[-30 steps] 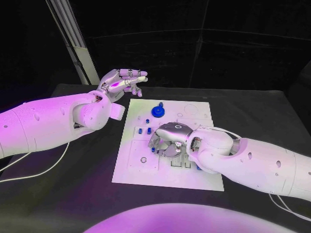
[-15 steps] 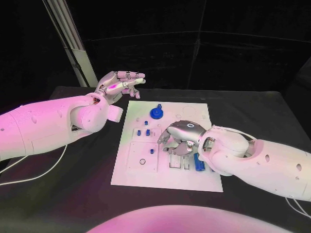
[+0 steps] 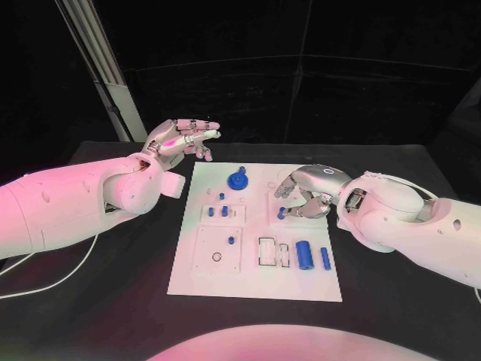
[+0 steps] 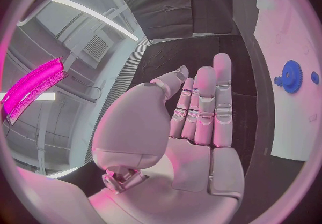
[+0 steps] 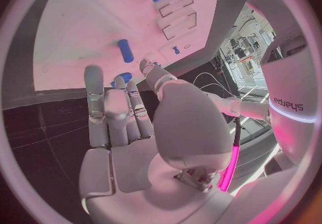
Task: Assemble the parts on the task board
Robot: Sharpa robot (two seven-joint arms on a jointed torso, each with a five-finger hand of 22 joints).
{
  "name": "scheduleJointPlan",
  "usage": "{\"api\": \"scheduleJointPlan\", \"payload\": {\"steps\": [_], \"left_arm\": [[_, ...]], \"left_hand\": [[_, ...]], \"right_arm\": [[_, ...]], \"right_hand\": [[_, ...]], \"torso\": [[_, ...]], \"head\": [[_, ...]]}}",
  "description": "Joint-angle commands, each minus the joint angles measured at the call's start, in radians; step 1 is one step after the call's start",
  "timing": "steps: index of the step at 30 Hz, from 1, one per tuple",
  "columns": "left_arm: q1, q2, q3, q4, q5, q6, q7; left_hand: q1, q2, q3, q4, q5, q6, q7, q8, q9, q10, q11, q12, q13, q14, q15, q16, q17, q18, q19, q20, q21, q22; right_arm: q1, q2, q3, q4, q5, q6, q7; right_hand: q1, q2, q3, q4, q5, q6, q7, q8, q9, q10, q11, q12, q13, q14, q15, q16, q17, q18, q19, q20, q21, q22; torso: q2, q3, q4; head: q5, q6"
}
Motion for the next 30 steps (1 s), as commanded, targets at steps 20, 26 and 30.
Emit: {"api": "scheduleJointPlan", "payload": {"steps": [20, 26, 30], "left_arm": [[0.001, 0.002, -0.004, 0.0, 0.003, 0.012, 0.004], [0.001, 0.002, -0.004, 0.0, 0.003, 0.012, 0.004], [0.001, 0.002, -0.004, 0.0, 0.003, 0.013, 0.004]], "left_hand": [[0.0, 0.004, 0.0, -0.007, 0.004, -0.006, -0.001, 0.003, -0.001, -0.006, 0.001, 0.005, -0.001, -0.006, 0.001, -0.005, -0.001, 0.014, -0.008, 0.0, -0.006, -0.001], [0.0, 0.004, 0.0, -0.007, 0.004, -0.006, -0.001, 0.003, -0.001, -0.006, 0.001, 0.005, -0.001, -0.006, 0.001, -0.005, -0.001, 0.014, -0.008, 0.0, -0.006, -0.001], [0.0, 0.004, 0.0, -0.007, 0.004, -0.006, -0.001, 0.003, -0.001, -0.006, 0.001, 0.005, -0.001, -0.006, 0.001, -0.005, -0.001, 0.014, -0.008, 0.0, -0.006, -0.001]], "right_arm": [[0.007, 0.041, 0.001, -0.038, -0.013, 0.163, -0.041], [0.006, 0.058, 0.001, -0.057, -0.025, 0.18, -0.037], [0.006, 0.069, 0.001, -0.066, -0.032, 0.183, -0.033]], "right_hand": [[0.056, 0.047, -0.028, 0.011, -0.001, 0.03, -0.018, 0.007, 0.005, 0.057, -0.018, 0.051, 0.001, 0.008, -0.009, 0.007, -0.002, 0.003, 0.026, -0.012, 0.008, 0.022], [0.062, 0.055, -0.012, 0.013, 0.0, 0.051, -0.019, 0.011, 0.007, 0.078, -0.022, 0.055, 0.0, 0.012, -0.012, 0.02, 0.013, 0.0, 0.039, -0.015, 0.02, 0.041], [0.065, 0.057, -0.002, 0.013, 0.001, 0.062, -0.018, 0.012, 0.007, 0.086, -0.022, 0.054, -0.001, 0.014, -0.012, 0.026, 0.019, -0.001, 0.044, -0.016, 0.026, 0.049]], "torso": [[0.002, 0.0011, 0.0018], [0.002, 0.0019, 0.0022], [0.002, 0.0023, 0.0024]], "head": [[-0.004, -0.005], [-0.004, -0.006], [-0.005, -0.007]]}}
